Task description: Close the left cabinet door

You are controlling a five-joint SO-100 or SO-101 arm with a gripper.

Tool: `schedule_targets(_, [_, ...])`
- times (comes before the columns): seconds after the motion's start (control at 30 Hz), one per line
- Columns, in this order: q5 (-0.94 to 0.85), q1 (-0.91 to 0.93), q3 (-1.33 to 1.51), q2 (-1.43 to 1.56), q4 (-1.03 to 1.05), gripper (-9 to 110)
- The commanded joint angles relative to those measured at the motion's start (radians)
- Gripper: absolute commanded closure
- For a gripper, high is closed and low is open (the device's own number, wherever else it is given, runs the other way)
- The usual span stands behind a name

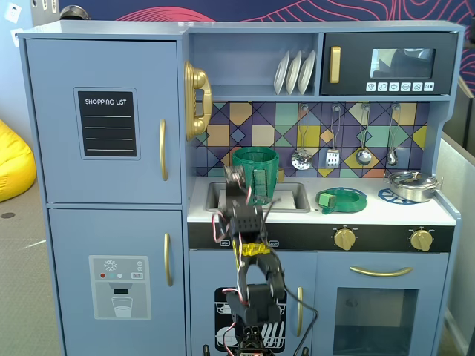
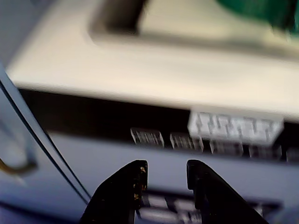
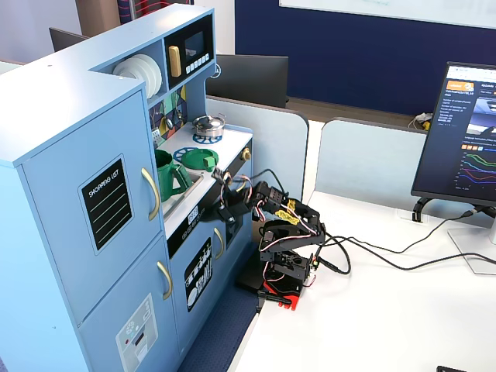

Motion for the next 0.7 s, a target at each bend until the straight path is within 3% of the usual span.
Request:
schedule_targets(0.0, [0.000, 0.091, 0.198, 0.153, 0.052, 102])
schedule_targets(0.2, [0.038, 0.183, 0.466, 0.360, 0.198, 102])
schedule_targets(0.3, [0.137, 0.190, 0.508, 0.360, 0.302, 102])
schedule_targets(0.67, [0.219, 0.222, 0.653, 0.362, 0.515, 101])
